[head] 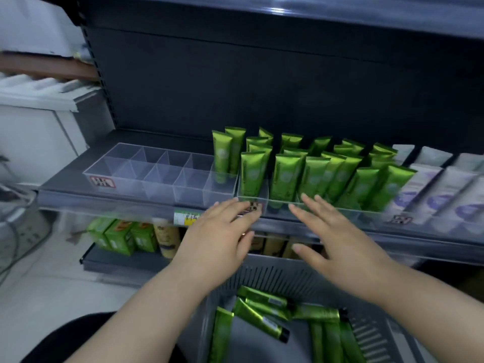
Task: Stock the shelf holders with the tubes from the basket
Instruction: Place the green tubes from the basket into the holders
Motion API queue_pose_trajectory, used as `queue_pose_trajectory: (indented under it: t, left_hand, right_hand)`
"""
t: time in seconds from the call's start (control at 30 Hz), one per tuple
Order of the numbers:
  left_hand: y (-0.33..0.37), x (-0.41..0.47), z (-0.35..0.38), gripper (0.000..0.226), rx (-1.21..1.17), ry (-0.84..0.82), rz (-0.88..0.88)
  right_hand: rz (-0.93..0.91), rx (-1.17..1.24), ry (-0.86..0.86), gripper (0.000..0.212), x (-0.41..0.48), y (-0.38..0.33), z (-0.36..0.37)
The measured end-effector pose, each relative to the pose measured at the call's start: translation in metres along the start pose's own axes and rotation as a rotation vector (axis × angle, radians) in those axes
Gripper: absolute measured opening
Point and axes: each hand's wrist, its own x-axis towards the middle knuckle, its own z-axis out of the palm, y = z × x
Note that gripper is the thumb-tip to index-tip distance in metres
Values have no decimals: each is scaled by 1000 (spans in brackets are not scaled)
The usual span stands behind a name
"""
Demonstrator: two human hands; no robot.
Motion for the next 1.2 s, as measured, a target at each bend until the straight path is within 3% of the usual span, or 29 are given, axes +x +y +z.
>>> queue_pose_trajectory:
  t: [0.3,0.53,0.7,0.87,1.03,1.2]
  left_hand:
    - [61,-60,39,49,-102,-305,-52]
    - [90,-86,84,50,-41,-554,-70]
    - [83,-91,119,46,88,-885,-120]
    - [69,-100,160,43,232,-1189,-213]
    - [67,-98,181,42,175,-1237,-267]
    - [41,-84,200,38,181,-1094,-426]
  right_hand:
    - [129,142,-138,68,-73,33,74]
    - [248,264,-209,64,-111,60,122]
    - [330,224,-503,66,-123,71,158]
    - [271,239,-540,62,-115,73,175]
    - [307,188,-691,58,-104,85,184]
    - [345,218,-649,57,-87,90,201]
